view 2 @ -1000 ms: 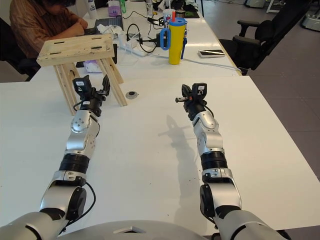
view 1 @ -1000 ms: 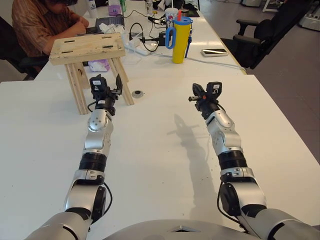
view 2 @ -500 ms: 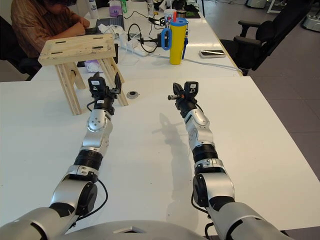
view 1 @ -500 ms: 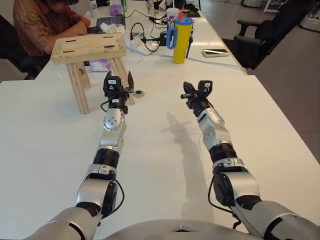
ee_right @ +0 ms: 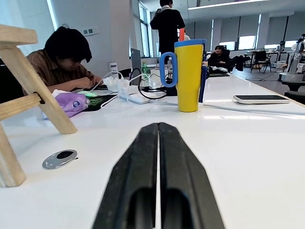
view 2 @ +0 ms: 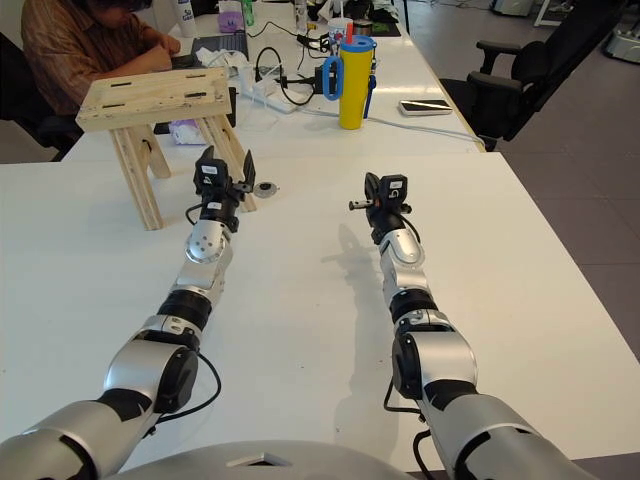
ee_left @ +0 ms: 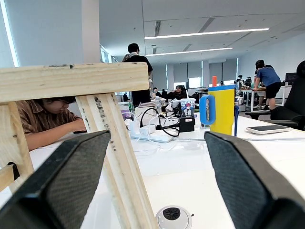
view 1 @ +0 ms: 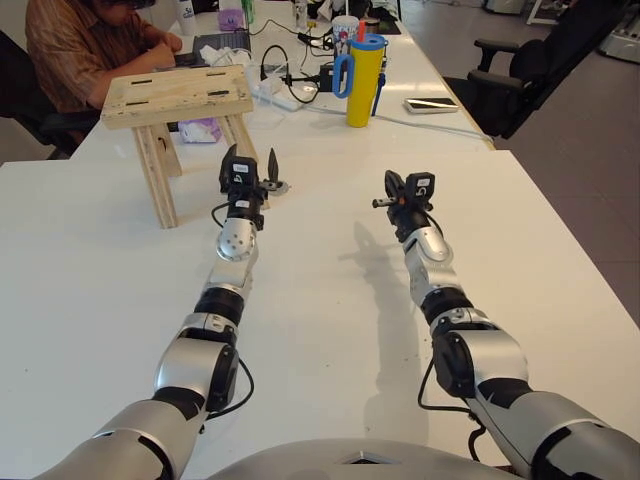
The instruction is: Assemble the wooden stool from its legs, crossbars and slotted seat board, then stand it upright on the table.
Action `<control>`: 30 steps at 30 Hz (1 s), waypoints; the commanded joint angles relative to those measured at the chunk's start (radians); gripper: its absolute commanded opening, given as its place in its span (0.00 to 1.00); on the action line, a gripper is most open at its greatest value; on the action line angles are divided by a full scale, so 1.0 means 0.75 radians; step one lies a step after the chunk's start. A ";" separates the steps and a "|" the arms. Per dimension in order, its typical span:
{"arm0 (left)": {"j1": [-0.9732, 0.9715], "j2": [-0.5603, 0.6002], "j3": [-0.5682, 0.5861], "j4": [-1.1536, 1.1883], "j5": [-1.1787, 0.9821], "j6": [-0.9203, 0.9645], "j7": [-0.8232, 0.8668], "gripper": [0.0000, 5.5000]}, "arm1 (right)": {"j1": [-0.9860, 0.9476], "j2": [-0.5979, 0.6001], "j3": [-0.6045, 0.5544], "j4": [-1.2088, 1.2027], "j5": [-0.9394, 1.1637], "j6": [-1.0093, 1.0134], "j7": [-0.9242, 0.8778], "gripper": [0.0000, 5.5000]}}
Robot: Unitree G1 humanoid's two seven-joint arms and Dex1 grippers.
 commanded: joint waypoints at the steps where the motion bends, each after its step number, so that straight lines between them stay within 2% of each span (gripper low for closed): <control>1: -0.005 -0.003 0.005 -0.021 0.015 0.001 0.020 0.66 | -0.024 -0.014 -0.006 0.014 -0.007 0.002 0.011 0.00; 30: 0.015 -0.021 0.034 -0.019 -0.003 0.020 -0.042 0.66 | 0.015 0.035 0.003 -0.024 0.000 0.015 0.043 0.00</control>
